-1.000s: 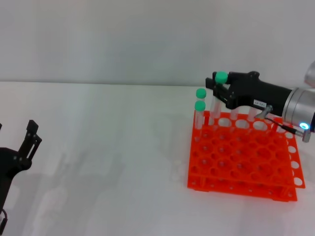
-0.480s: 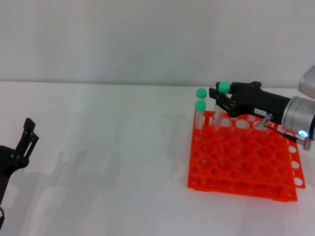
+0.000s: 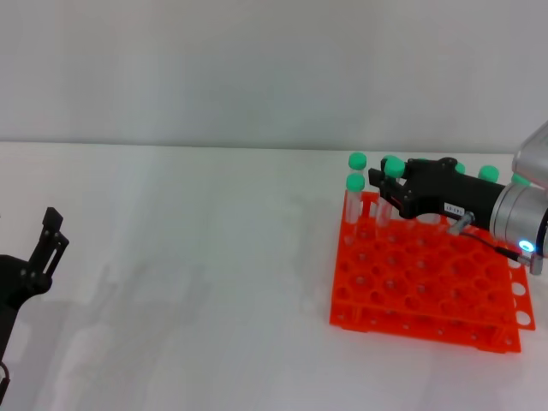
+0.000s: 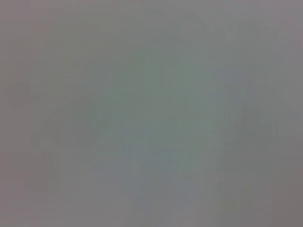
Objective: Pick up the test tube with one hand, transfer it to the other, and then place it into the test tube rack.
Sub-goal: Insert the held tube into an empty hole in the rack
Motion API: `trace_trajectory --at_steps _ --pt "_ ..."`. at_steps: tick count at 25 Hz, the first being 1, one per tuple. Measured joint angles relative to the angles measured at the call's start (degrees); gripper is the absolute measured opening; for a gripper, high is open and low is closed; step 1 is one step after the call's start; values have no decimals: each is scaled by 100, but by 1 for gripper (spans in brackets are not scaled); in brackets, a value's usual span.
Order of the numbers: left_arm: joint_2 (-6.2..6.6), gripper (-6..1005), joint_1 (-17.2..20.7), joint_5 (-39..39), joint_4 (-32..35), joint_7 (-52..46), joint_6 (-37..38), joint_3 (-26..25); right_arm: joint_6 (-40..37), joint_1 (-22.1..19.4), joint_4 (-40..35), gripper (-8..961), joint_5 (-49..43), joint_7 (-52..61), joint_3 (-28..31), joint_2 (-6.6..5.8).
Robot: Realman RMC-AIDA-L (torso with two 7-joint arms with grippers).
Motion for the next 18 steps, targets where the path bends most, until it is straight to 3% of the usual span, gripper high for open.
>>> trace_trajectory --at_steps 13,18 --pt "-3 834 11 0 0 -33 -3 0 -134 -166 -85 276 25 30 -46 1" --pt "4 834 -1 0 2 -35 -3 0 -566 -393 -270 503 113 -21 70 -26"
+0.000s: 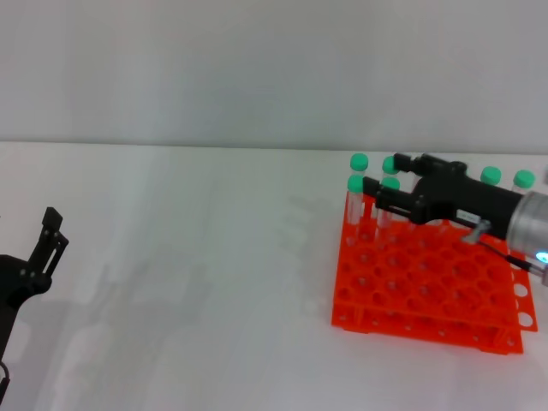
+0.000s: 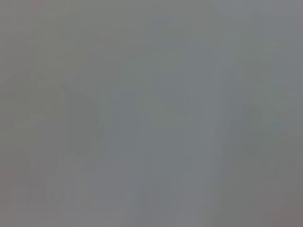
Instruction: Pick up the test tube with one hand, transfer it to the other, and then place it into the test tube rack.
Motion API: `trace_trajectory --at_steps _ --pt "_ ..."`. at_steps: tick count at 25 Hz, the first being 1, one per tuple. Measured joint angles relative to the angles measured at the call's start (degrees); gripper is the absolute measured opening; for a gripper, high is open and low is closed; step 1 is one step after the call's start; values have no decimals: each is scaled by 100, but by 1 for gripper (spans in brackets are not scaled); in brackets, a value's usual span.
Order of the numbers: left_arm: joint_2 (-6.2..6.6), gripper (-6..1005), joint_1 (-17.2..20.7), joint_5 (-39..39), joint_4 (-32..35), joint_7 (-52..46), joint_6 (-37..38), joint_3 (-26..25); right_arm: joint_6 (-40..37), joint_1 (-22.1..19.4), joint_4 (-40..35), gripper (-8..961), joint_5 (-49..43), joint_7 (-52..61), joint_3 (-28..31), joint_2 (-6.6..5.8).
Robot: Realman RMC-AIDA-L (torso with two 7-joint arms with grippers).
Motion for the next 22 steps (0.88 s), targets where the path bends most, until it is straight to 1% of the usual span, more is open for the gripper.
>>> trace_trajectory --at_steps 3,4,8,11,13,15,17,20,22 --pt "2 834 -2 0 -1 -1 0 -20 -302 -323 -268 605 217 -67 131 -42" --pt "2 834 -2 0 -1 -2 0 -36 -402 -445 -344 638 261 -114 271 -44" --pt "2 834 -18 -1 -1 12 0 -67 -670 -866 -337 765 461 -554 1144 -11" --pt "2 834 -27 -11 0 13 -1 -90 -695 -1053 29 854 1090 -1274 1692 -15" --pt "2 834 -28 -31 -1 4 -34 -198 -697 -1093 352 849 1575 -1835 1951 -25" --pt "-1 834 -28 -38 1 -1 -103 -317 -699 -1108 783 846 2158 -2635 2283 -27" --pt "-5 834 -33 -44 14 -4 -174 -366 -700 -1108 1048 846 2519 -3118 2440 -24" --pt "-7 835 -87 -57 22 -10 -315 -371 -697 -1096 1406 845 3036 -3676 2540 -19" --pt "-7 835 -132 -64 21 -10 -407 -377 -681 -1087 1541 845 3186 -3869 2546 -19"
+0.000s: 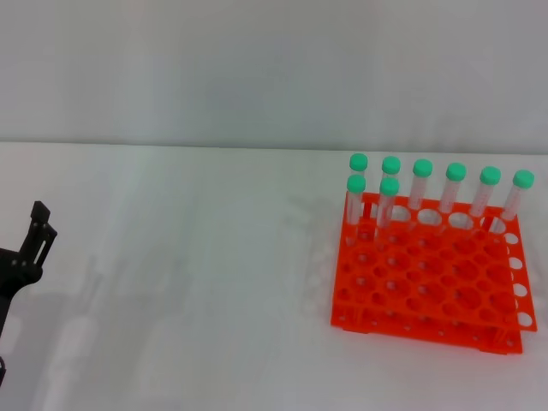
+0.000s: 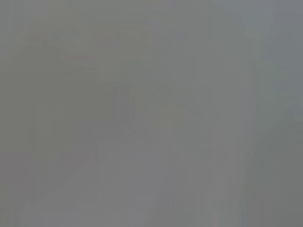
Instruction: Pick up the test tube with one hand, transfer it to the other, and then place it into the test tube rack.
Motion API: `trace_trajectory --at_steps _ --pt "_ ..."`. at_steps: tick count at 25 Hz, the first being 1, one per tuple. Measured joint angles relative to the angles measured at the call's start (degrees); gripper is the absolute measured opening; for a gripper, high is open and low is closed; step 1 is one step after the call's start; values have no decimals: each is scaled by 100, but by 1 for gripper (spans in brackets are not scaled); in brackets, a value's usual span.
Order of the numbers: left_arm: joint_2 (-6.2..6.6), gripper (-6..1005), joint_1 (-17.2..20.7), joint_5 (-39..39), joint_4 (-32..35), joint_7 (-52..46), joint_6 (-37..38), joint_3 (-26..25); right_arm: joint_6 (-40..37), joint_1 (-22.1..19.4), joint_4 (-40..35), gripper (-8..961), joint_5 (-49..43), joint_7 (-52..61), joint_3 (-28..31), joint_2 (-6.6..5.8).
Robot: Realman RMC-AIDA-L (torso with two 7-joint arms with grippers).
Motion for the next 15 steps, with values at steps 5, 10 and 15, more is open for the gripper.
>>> trace_trajectory --at_steps 5,10,15 --pt "0 835 -105 -6 6 -6 -227 -148 32 25 171 845 33 -63 3 15" --pt "1 835 -210 -5 21 -276 -327 -200 39 29 286 844 38 -69 7 19" --pt "3 834 -326 -6 -9 -306 -398 -203 40 29 339 843 41 -74 10 23"
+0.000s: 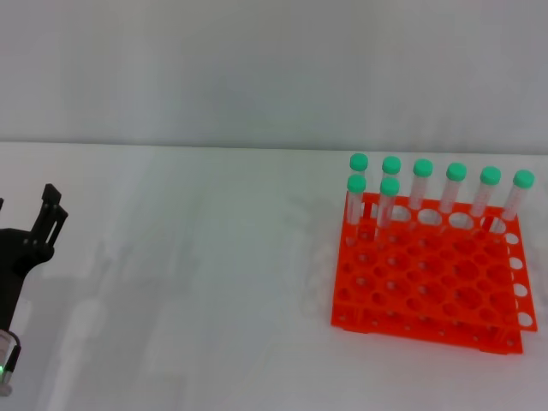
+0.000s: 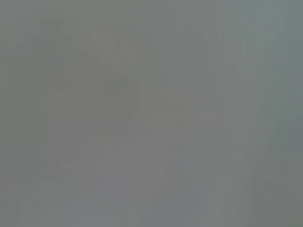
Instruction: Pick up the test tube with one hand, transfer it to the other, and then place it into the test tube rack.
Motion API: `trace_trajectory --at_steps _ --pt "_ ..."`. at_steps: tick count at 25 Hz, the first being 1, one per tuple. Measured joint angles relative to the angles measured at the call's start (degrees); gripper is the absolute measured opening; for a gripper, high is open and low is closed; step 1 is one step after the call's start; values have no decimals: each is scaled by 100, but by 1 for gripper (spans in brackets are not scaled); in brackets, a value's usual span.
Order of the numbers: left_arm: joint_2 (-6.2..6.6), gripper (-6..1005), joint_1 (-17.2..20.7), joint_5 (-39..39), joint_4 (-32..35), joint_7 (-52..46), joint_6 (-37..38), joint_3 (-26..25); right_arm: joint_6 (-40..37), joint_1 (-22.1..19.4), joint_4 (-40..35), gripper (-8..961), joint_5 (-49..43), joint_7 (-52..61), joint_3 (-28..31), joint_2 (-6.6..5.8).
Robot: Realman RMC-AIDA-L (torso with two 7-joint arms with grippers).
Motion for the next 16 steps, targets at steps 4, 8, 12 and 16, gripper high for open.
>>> trace_trajectory --at_steps 4,8,12,16 --pt "8 835 -50 -1 -7 -2 -82 -15 -5 -2 5 843 4 -3 0 8" --pt "8 835 -74 -1 -13 -2 -90 -27 -8 -3 8 843 7 -5 0 9" --pt "6 835 -77 -7 -13 -2 -92 -27 -2 0 11 843 7 -7 0 8" --pt "2 835 -80 -9 -13 -2 -92 -28 0 2 12 843 8 -8 0 7"
